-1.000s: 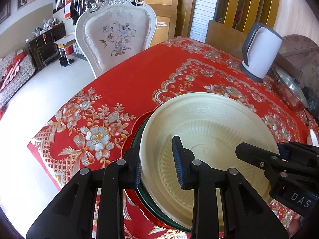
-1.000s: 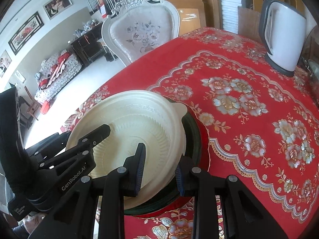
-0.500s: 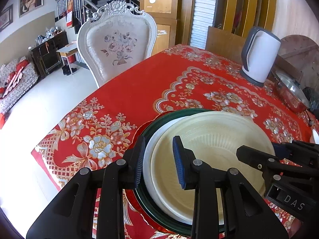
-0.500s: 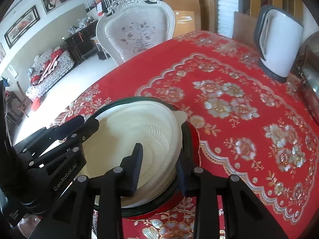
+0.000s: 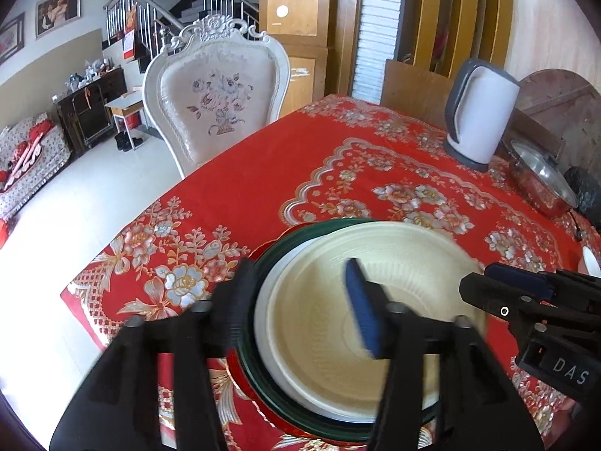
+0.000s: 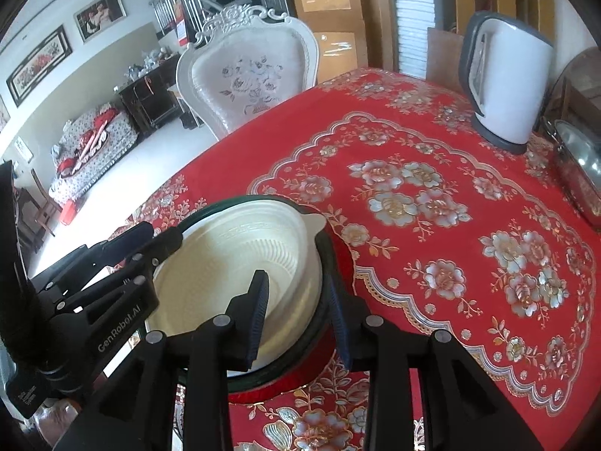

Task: Organize plates and bowls
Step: 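Withdraw both grippers and move them toward the small white bowl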

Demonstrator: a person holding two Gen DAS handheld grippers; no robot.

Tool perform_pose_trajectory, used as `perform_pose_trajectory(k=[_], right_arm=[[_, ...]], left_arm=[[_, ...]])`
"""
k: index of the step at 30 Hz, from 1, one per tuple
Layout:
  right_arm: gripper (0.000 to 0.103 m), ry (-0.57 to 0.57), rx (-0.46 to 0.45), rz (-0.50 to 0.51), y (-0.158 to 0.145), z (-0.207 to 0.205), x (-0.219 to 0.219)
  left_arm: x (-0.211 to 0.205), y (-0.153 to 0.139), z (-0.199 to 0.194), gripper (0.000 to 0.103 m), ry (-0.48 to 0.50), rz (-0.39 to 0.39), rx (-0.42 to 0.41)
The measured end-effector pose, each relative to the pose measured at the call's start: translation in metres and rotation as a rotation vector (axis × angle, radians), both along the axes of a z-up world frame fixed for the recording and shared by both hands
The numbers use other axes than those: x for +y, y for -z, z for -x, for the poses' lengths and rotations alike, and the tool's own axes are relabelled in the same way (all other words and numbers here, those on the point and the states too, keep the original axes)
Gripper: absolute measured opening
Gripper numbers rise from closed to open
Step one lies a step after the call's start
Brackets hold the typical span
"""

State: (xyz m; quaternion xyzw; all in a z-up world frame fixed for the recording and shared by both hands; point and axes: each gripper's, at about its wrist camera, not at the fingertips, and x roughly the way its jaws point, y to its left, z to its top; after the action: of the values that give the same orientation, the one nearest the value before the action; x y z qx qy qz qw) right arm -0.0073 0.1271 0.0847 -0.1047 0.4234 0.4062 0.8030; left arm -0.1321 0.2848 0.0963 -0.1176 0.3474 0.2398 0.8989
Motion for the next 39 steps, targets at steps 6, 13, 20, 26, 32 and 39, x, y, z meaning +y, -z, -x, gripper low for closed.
perform_pose_trajectory(k=[6,13,20,26,32,39], right_arm=[[0.038,0.006,-0.002,0.009,0.002,-0.002,-0.004],[0.038,0.013,0.018,-0.055,-0.004,-0.001,-0.017],[0.038,0.06,0.017,-0.096,-0.013,-0.006,-0.047],[0.038,0.112,0.025,-0.107,-0.011,-0.013,-0.076],[0.038,0.191,0.029,-0.119,-0.011,-0.023,-0.121],[0.038,0.338,0.036,-0.125,-0.006,-0.044,-0.194]], left_arm=[[-0.008,-0.005,-0.001,0.056,0.01,-0.005,-0.006],[-0.019,-0.005,-0.006,0.056,0.03,-0.009,0.0],[-0.043,-0.008,-0.017,0.056,0.08,-0.01,0.0],[-0.075,-0.007,-0.033,0.056,0.147,-0.012,0.009],[-0.116,-0.005,-0.056,0.056,0.229,-0.016,0.019],[-0.178,-0.002,-0.089,0.056,0.347,-0.033,0.037]])
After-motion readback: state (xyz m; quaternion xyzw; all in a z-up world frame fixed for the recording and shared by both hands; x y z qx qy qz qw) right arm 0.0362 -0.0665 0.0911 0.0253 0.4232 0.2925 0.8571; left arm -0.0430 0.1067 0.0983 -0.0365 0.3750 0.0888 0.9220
